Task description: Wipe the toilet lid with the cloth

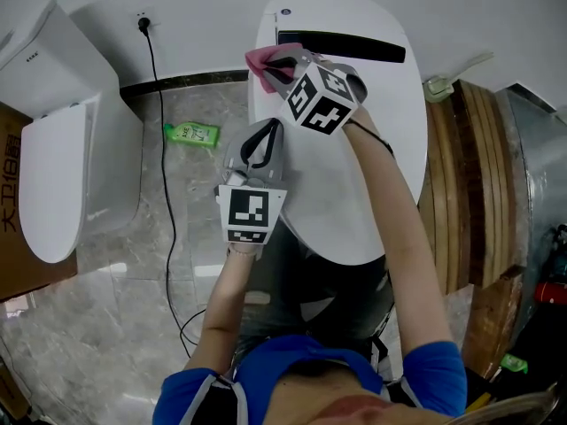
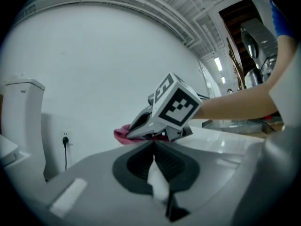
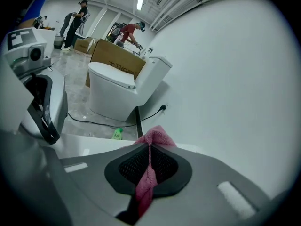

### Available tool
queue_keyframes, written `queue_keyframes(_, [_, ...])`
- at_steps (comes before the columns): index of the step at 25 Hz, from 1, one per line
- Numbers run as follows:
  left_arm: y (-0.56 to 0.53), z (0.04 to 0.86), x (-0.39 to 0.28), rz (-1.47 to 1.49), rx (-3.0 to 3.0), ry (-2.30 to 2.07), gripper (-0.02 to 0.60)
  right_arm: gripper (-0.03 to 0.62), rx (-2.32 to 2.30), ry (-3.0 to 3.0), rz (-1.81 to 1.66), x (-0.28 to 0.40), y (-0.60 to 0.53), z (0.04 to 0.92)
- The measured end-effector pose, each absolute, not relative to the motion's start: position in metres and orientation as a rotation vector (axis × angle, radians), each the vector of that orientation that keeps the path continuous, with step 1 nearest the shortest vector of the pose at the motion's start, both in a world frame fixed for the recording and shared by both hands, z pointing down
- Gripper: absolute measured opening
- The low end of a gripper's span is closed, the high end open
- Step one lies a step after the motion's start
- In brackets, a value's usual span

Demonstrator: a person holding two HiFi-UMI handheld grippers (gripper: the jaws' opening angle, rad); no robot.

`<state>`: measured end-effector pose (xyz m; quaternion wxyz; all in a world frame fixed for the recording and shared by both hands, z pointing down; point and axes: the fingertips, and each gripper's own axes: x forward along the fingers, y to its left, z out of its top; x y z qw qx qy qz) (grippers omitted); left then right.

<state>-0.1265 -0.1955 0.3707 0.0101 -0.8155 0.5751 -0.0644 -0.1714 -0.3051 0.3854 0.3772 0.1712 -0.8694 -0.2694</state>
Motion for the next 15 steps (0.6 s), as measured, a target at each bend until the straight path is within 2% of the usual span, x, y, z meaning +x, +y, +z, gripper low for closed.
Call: queue_keyframes(15, [-0.193,0.370,-0.106,-0.243,-2.566,1.748,0.003,0.009,0.419,-2.193,-0.624,-0.153,-0.306,0.387])
